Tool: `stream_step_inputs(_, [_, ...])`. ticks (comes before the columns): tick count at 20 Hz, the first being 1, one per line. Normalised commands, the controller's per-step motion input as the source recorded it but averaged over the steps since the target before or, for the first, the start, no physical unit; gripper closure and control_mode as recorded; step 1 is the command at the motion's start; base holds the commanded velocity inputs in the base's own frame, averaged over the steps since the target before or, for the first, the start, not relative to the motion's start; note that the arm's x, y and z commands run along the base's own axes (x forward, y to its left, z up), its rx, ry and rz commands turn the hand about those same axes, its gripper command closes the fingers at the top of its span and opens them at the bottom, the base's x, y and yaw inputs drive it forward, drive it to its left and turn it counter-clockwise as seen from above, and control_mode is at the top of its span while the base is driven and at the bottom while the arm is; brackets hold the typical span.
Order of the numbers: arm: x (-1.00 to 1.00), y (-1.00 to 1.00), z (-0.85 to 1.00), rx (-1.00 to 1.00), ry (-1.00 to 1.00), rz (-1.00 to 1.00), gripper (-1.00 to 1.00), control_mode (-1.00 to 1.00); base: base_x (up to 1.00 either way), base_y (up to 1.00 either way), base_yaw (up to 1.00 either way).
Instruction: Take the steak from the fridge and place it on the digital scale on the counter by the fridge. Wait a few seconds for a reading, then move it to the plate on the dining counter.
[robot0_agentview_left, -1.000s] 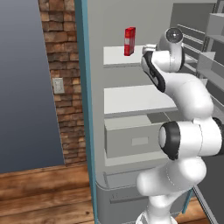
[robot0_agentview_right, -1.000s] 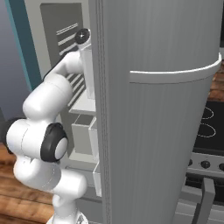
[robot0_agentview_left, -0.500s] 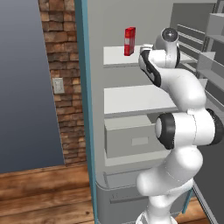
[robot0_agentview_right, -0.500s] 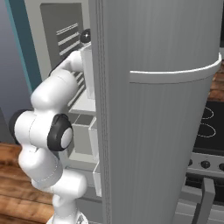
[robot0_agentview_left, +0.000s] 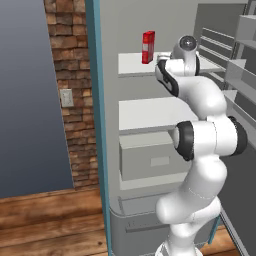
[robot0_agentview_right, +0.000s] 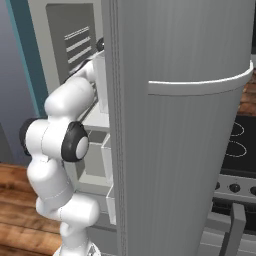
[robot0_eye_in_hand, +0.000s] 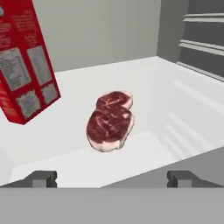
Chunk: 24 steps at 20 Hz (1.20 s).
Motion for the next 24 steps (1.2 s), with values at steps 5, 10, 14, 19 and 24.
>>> stream_step_inputs(5, [0.42,-0.15,-0.03,0.00,0.02,0.00,-1.00,-1.00,0.00,0.00,0.00])
stream_step_inputs(10, [0.43,-0.20,-0.01,0.00,0.03,-0.01,-1.00,-1.00,0.00,0.00,0.00])
stream_step_inputs(14, [0.47,-0.16,0.00,0.01,0.05,0.00,-1.00,-1.00,0.00,0.00,0.00])
stream_step_inputs(19, [0.42,-0.10,-0.06,0.02,0.07,0.00,-1.00,-1.00,0.00,0.00,0.00])
stream_step_inputs(24, [0.38,-0.04,-0.24,0.01,0.08,0.00,-1.00,-1.00,0.00,0.00,0.00])
